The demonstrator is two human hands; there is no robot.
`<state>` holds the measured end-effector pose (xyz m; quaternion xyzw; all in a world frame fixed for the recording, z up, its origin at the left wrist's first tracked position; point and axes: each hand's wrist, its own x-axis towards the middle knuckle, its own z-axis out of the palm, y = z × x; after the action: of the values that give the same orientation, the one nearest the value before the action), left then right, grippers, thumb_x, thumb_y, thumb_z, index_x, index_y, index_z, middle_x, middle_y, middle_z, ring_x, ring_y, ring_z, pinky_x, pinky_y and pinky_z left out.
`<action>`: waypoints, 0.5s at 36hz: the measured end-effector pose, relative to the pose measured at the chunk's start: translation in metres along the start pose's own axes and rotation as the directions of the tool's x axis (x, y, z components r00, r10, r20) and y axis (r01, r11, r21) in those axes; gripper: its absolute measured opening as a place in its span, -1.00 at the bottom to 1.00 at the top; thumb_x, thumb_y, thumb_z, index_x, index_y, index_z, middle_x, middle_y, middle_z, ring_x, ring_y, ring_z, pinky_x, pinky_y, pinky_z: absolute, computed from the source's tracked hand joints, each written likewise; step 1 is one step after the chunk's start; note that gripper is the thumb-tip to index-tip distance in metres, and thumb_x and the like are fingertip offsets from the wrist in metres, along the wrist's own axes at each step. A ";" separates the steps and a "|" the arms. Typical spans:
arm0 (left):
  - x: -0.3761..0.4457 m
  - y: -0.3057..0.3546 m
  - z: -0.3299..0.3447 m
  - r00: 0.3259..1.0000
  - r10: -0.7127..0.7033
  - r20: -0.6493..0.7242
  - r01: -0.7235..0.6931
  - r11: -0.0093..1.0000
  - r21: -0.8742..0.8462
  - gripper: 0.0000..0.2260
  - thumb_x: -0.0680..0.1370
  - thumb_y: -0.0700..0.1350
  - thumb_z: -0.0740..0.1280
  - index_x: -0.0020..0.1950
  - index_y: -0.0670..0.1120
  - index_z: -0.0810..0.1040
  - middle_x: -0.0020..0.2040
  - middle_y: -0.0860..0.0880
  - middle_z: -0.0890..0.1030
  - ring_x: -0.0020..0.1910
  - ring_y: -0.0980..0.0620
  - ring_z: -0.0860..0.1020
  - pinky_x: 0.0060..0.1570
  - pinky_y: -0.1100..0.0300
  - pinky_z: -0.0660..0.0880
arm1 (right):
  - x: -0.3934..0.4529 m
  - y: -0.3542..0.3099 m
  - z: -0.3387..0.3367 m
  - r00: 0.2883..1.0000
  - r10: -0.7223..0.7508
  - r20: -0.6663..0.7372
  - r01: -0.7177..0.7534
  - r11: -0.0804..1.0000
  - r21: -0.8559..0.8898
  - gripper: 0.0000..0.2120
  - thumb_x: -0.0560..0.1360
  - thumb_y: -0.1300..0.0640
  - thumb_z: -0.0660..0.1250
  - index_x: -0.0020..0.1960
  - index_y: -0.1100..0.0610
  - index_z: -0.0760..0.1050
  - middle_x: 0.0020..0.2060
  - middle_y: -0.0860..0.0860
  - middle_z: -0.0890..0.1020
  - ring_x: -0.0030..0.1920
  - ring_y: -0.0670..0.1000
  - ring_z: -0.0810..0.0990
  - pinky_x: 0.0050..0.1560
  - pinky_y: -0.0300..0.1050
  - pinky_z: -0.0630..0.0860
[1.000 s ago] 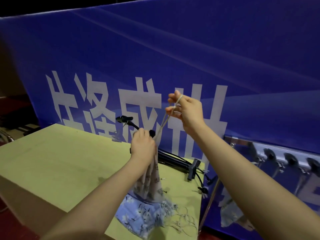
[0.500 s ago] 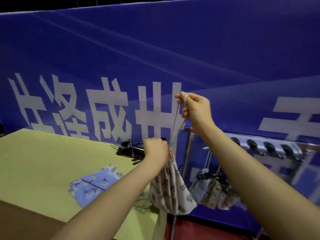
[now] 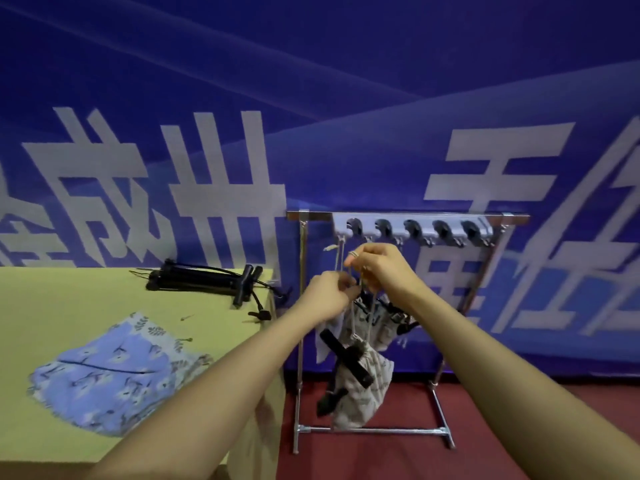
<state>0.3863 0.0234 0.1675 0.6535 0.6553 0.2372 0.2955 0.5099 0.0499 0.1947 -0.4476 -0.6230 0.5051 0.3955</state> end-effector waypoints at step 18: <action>0.104 0.025 0.090 0.961 0.110 0.254 -0.078 0.988 -0.135 -0.86 0.55 -0.25 0.29 -0.13 -0.23 0.63 -0.38 -0.02 0.53 -0.40 0.09 0.42 -0.42 0.32 0.33 | 0.031 0.069 -0.104 0.912 0.167 -0.375 -0.320 0.862 -0.392 -0.79 0.37 0.28 0.26 -0.43 0.29 0.44 -0.49 0.15 0.39 -0.47 0.02 0.27 -0.47 -0.17 0.22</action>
<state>0.4704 0.1208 0.1129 0.6898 0.5629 0.2033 0.4073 0.6105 0.1146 0.1462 -0.6798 -0.5846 0.3138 0.3125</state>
